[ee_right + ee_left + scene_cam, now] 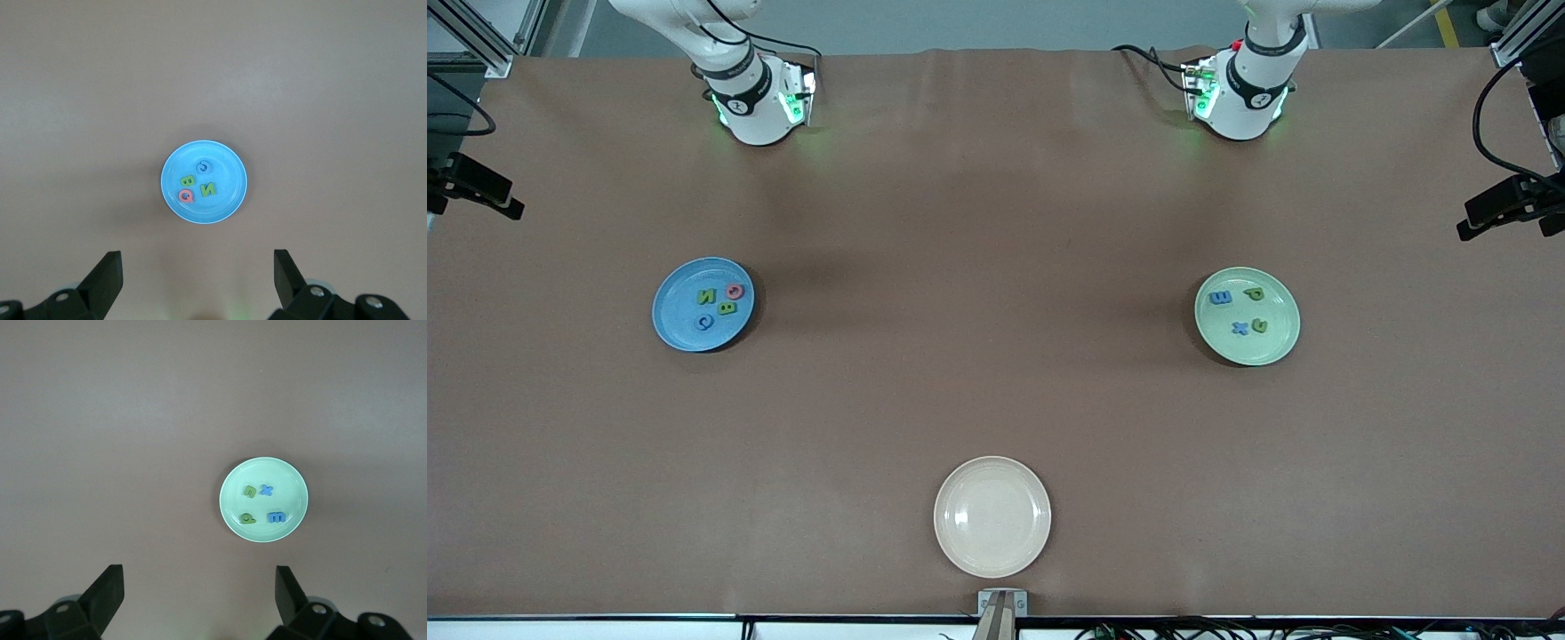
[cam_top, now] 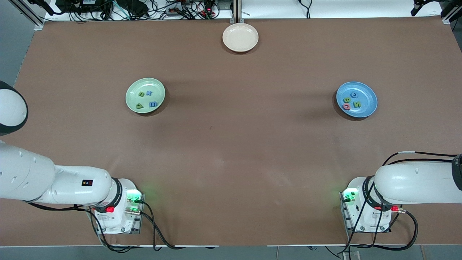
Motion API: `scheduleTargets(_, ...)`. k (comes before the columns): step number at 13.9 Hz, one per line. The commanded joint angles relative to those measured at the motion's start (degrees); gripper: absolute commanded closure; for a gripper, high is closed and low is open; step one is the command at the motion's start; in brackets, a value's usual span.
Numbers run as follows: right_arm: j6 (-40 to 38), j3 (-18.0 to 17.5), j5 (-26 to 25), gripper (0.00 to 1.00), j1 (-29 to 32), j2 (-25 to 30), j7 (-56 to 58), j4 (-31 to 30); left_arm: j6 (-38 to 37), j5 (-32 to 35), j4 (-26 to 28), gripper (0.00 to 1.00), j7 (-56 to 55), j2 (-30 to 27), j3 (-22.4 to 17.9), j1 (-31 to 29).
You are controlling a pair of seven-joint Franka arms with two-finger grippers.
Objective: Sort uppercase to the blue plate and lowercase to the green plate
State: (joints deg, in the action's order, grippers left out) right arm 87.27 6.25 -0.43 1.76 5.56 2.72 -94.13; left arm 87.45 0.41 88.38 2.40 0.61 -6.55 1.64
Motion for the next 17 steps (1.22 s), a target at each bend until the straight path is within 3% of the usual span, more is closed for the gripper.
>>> scheduleTargets(1,-0.35,-0.53,-0.71,0.00,0.35,-0.11,0.10,1.49,-1.14,-0.58,-0.23,0.00,1.11,-0.78,-0.74,0.47)
scheduleTargets(6,-2.37,-0.53,-0.71,0.00,0.79,-2.82,0.36,5.09,-1.14,-0.84,-0.14,0.00,1.20,-0.78,-0.48,-0.15)
scheduleTargets(17,-3.95,-0.44,-0.45,0.00,0.35,-3.27,0.36,4.48,-1.05,-1.55,-0.40,0.00,0.85,-0.70,1.10,0.38)
